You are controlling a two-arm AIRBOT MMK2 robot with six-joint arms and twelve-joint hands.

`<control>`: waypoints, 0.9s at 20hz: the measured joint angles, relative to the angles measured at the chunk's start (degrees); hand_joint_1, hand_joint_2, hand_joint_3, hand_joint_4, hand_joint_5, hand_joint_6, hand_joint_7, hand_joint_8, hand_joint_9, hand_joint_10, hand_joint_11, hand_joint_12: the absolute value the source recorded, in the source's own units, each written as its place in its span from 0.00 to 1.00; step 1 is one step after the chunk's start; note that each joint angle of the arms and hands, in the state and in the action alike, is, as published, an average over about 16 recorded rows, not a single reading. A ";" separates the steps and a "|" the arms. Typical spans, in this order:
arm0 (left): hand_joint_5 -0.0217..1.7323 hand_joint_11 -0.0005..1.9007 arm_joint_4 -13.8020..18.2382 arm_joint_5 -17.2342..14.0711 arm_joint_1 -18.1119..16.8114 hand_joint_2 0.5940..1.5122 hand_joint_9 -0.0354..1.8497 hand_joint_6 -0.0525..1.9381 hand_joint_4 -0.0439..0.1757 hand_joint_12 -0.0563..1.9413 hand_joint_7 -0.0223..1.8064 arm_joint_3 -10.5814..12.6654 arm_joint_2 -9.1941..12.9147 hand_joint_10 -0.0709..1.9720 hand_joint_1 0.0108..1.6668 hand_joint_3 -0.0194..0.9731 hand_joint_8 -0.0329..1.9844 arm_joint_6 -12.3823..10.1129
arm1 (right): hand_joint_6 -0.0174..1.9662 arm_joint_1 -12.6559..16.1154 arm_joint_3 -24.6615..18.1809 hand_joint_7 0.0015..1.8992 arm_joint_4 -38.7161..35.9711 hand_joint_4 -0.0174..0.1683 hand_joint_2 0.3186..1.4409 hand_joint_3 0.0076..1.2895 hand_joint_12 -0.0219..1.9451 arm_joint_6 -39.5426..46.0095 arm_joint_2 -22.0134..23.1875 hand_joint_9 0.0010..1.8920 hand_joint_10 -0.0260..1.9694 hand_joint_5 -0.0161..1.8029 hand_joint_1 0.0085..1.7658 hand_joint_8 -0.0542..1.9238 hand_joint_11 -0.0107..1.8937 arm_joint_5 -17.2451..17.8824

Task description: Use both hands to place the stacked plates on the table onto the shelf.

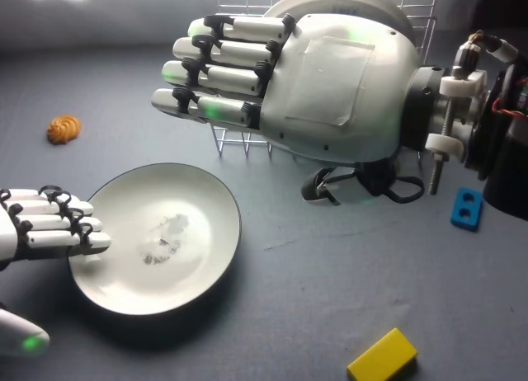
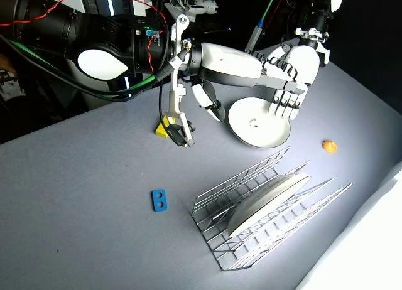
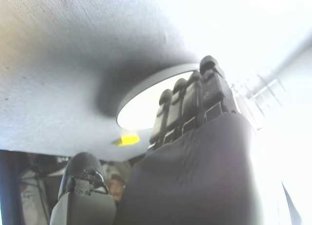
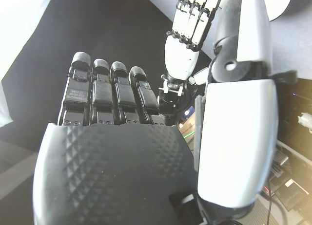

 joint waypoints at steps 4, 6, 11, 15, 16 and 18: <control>0.02 0.01 -0.35 0.97 1.46 0.57 0.01 0.03 0.20 0.04 0.02 -0.93 0.05 0.02 0.01 0.03 0.01 0.01 | 0.03 -0.98 -0.05 0.01 0.02 0.11 0.44 0.01 0.05 -0.01 0.05 0.01 0.02 0.02 0.64 0.03 0.02 0.08; 0.02 0.01 -0.41 1.22 2.16 0.57 0.01 0.03 0.20 0.04 0.01 -1.39 0.08 0.01 0.01 0.03 0.01 0.02 | 0.03 -1.51 -0.06 0.01 0.06 0.11 0.44 0.01 0.05 -0.02 -0.05 0.01 0.02 0.02 0.63 0.03 0.02 0.09; 0.01 0.02 -0.67 1.80 3.37 0.56 0.00 0.03 0.20 0.05 0.01 -2.32 0.14 0.01 0.01 0.03 0.01 0.00 | 0.03 -3.00 0.65 0.01 0.19 0.11 0.44 0.01 0.03 -0.05 -1.53 0.01 0.02 0.02 0.63 0.03 0.01 0.24; 0.01 0.02 -0.98 2.01 3.88 0.56 0.00 0.02 0.20 0.05 0.01 -2.75 0.17 0.01 0.01 0.03 0.01 0.01 | 0.03 -4.15 2.69 0.01 0.23 0.11 0.44 0.01 0.03 -0.17 -4.43 0.01 0.02 0.02 0.63 0.03 0.02 -0.04; 0.01 0.02 -1.07 2.01 3.96 0.56 0.00 0.02 0.20 0.05 0.01 -2.83 0.17 0.01 0.01 0.03 0.01 0.02 | 0.03 -4.39 3.39 0.01 0.19 0.11 0.43 0.01 0.03 -0.26 -5.39 0.01 0.02 0.02 0.63 0.03 0.02 -0.14; 0.01 0.02 -1.25 2.01 4.14 0.56 0.00 0.02 0.20 0.05 0.01 -2.95 0.18 0.01 0.01 0.03 0.01 0.03 | 0.03 -4.80 4.95 0.01 -0.05 0.11 0.43 0.01 0.04 -0.45 -7.49 0.01 0.02 0.02 0.64 0.03 0.02 -0.32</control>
